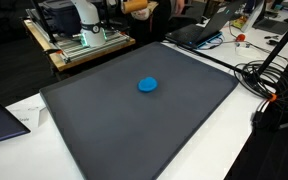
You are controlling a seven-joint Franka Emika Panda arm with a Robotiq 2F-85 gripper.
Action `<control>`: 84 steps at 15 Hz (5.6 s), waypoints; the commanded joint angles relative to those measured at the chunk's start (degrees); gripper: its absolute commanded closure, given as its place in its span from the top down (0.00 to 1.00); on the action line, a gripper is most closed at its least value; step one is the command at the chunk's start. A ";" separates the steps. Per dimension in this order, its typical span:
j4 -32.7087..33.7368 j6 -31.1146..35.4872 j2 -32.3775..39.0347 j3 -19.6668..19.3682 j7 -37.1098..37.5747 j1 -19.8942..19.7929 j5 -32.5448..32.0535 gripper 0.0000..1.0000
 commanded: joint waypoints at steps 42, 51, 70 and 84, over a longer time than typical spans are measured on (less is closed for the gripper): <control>62.39 -16.01 65.36 -3.76 44.06 20.82 -29.24 0.23; 77.16 -26.89 77.68 -8.68 47.37 25.83 -32.29 0.23; 85.95 -24.40 88.17 -10.39 55.08 27.26 -32.32 0.23; 85.49 -21.28 90.88 -12.82 51.77 28.14 -35.46 0.23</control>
